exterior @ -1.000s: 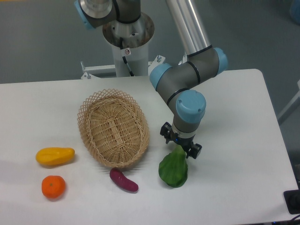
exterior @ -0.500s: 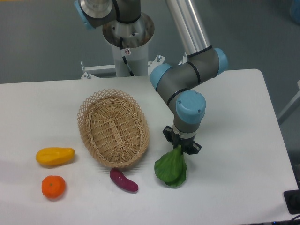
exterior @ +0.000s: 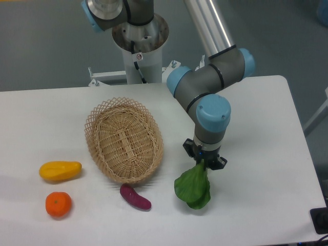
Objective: Pick up the green vegetable from the table
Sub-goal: 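Lift the held bok choy up and away from the basket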
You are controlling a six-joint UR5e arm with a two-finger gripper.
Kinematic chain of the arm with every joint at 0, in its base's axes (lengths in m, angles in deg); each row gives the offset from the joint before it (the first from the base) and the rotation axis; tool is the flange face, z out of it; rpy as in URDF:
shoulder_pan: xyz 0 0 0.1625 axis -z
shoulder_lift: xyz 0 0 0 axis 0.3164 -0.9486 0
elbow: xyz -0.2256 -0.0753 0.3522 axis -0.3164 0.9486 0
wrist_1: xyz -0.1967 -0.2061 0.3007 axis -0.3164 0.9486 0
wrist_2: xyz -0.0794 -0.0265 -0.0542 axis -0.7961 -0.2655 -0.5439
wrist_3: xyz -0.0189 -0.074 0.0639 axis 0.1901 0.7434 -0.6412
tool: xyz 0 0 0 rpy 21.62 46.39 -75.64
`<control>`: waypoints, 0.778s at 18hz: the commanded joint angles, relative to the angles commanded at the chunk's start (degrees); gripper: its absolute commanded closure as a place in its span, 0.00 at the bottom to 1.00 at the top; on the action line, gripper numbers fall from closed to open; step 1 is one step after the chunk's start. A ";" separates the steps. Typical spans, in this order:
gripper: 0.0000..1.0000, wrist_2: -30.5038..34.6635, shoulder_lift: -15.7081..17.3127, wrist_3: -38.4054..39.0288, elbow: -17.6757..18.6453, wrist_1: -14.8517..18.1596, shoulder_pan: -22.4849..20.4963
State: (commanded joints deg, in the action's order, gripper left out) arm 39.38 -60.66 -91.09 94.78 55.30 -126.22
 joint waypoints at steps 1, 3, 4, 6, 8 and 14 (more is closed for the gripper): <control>0.99 -0.18 0.00 0.00 -1.76 2.55 -0.61; 0.99 -0.35 -0.26 -0.26 -4.84 6.86 -1.14; 1.00 -0.35 -0.44 -0.52 -6.07 7.84 -1.49; 1.00 -0.35 -0.53 -0.62 -7.57 8.20 -2.28; 1.00 -0.44 -0.53 -0.88 -9.06 8.20 -3.77; 1.00 -0.35 -1.23 -3.95 -12.05 8.73 -6.94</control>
State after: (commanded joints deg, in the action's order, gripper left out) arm 39.03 -61.89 -95.04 82.73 64.02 -133.16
